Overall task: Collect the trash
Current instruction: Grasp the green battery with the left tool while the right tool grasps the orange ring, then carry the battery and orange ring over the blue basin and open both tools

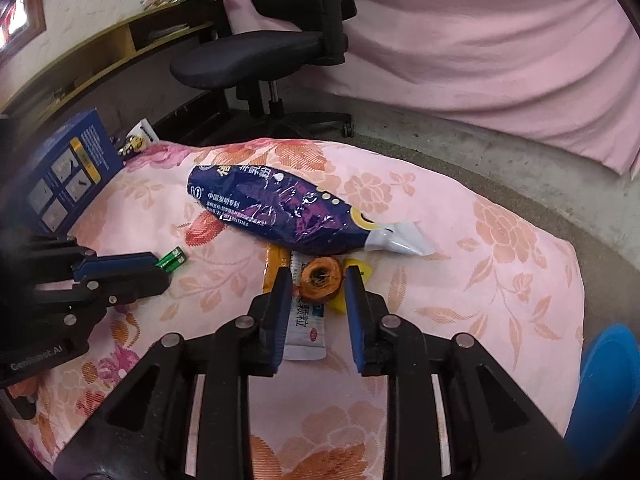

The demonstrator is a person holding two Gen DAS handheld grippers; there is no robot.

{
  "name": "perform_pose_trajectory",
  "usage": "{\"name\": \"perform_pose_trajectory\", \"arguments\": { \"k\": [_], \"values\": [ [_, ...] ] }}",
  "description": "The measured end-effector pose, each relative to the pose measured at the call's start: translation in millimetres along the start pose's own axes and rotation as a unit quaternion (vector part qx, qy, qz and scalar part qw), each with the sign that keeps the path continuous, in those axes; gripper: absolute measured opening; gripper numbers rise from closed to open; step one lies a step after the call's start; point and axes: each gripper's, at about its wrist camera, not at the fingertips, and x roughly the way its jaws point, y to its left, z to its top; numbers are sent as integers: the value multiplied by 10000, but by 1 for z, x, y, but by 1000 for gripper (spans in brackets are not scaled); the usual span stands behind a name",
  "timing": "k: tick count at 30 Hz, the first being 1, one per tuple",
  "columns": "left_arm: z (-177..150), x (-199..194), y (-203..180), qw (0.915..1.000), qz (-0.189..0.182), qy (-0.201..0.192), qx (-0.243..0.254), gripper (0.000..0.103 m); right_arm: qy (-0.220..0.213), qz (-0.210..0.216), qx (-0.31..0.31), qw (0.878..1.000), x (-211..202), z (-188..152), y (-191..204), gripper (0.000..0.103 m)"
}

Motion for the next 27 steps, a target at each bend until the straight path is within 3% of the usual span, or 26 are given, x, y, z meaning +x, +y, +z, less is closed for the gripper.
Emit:
{"name": "perform_pose_trajectory", "arguments": {
  "k": [6,9,13,20,27],
  "values": [
    [0,0,-3,9999,135,-18,38,7,39,-43,-86,9999,-1,-4,1,46],
    [-2,-6,3,9996,36,-145,-243,7,26,-78,-135,9999,-2,-5,3,45],
    [-2,-15,2,9990,19,-359,-262,7,-139,-115,-174,9997,-11,-7,4,45],
    [2,-41,-8,9941,-116,-1060,-212,7,-1342,-400,-5,9901,-60,-19,0,45],
    [5,-87,-36,9692,-111,-2457,145,7,-2727,-828,244,9582,-118,-39,-2,45]
  ]
}}
